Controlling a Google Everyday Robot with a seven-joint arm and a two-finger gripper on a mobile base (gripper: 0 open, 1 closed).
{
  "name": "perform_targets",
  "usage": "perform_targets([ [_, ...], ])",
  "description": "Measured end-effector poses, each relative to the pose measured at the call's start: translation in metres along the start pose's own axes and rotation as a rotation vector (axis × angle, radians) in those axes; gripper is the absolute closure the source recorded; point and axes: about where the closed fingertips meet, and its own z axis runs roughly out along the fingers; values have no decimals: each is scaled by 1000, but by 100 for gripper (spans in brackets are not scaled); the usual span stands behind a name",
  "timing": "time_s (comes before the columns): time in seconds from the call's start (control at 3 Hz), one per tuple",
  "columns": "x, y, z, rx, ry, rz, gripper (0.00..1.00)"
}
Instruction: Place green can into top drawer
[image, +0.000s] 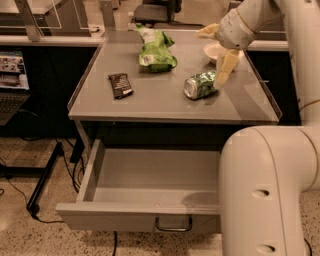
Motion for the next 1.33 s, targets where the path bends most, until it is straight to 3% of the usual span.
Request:
perform_targets([
  [0.33,3,-2,23,-46,32,50,0],
  [1.0,1,-20,34,-1,32,34,0],
  [1.33,4,-17,61,-45,12,42,0],
])
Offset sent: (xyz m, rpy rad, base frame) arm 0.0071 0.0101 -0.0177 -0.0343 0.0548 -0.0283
